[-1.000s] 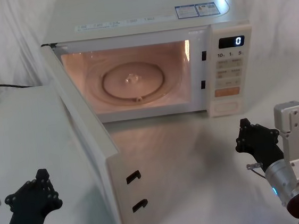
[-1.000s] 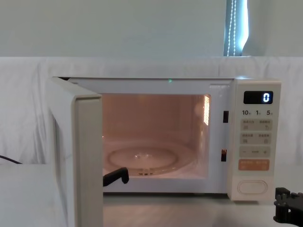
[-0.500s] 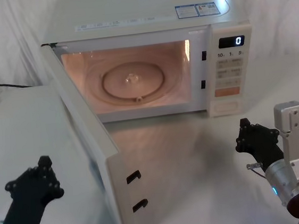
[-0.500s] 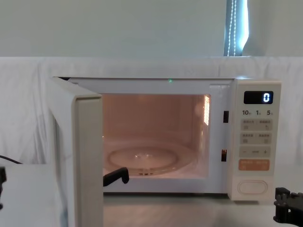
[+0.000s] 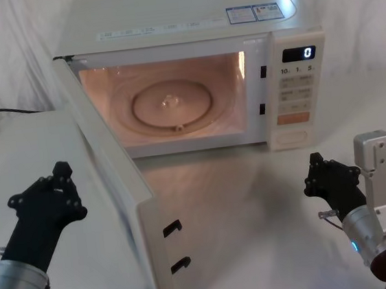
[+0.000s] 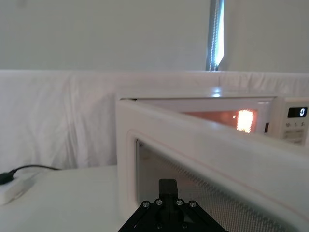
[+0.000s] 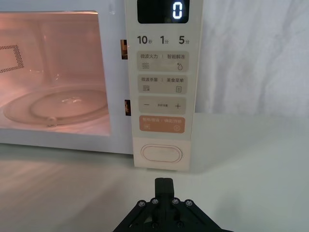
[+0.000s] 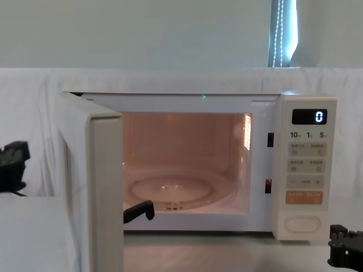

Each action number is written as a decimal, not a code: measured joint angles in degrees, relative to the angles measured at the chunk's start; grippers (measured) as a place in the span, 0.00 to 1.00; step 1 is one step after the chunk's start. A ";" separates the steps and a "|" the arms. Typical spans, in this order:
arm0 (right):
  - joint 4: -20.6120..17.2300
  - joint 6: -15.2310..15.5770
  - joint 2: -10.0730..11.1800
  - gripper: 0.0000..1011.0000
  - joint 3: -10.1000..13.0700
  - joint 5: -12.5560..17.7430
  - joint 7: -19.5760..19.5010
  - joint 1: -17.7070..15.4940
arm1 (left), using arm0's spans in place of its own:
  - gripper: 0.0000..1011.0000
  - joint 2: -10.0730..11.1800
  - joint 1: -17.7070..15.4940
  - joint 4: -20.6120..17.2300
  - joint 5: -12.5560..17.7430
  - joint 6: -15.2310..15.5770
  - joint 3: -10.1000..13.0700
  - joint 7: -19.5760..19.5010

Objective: Press the button to open the microwave door with one hand; close the microwave door with the other hand.

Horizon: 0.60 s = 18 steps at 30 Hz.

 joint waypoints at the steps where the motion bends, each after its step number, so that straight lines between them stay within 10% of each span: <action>1: 0.00 0.00 0.00 0.00 0.01 0.00 0.00 0.00 | 0.00 -0.01 -0.21 -0.02 0.01 0.00 0.08 -0.13; 18: 0.00 0.00 0.00 0.00 0.01 0.00 0.00 0.00 | 0.00 1.35 -4.75 1.61 -1.00 1.88 2.42 -3.25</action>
